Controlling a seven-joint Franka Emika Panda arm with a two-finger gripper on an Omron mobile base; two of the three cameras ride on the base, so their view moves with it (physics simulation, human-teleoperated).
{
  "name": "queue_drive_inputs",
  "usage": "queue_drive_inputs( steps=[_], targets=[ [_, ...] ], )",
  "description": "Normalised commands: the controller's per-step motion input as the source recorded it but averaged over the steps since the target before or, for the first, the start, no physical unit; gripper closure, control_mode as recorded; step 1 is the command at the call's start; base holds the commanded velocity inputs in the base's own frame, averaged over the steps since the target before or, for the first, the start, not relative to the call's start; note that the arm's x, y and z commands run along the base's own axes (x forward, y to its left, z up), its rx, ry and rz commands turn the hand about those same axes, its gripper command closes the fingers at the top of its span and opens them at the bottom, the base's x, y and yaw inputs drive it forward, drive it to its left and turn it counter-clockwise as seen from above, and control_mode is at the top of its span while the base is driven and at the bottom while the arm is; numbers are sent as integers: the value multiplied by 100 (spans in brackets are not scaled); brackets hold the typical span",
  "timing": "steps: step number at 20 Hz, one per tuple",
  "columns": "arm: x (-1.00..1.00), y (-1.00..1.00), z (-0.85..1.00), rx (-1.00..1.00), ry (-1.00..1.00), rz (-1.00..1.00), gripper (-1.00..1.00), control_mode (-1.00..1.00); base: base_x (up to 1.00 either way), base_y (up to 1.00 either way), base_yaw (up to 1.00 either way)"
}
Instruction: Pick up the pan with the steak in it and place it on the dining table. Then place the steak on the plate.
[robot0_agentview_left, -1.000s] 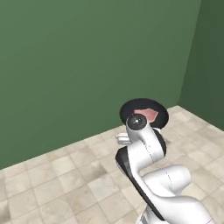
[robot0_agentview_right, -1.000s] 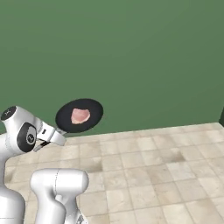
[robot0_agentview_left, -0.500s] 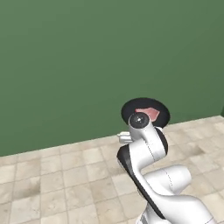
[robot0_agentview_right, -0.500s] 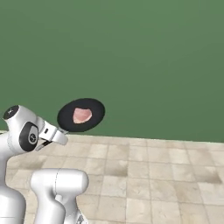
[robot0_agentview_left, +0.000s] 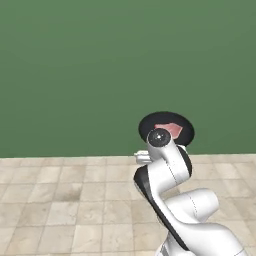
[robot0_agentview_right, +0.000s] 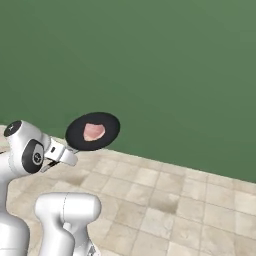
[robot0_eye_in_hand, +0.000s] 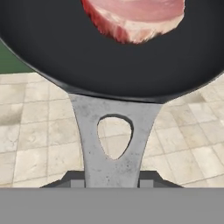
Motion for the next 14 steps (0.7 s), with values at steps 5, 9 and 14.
queue_drive_inputs(
  steps=[5, 9, 14],
  targets=[
    [0, 0, 0, 0, 0, 0, 100, 100, 0, 0, 47],
    [0, 0, 0, 0, 0, 0, 100, 100, 0, 0, 47],
    [0, 0, 0, 0, 0, 0, 100, 100, 0, 0, 48]
  ],
)
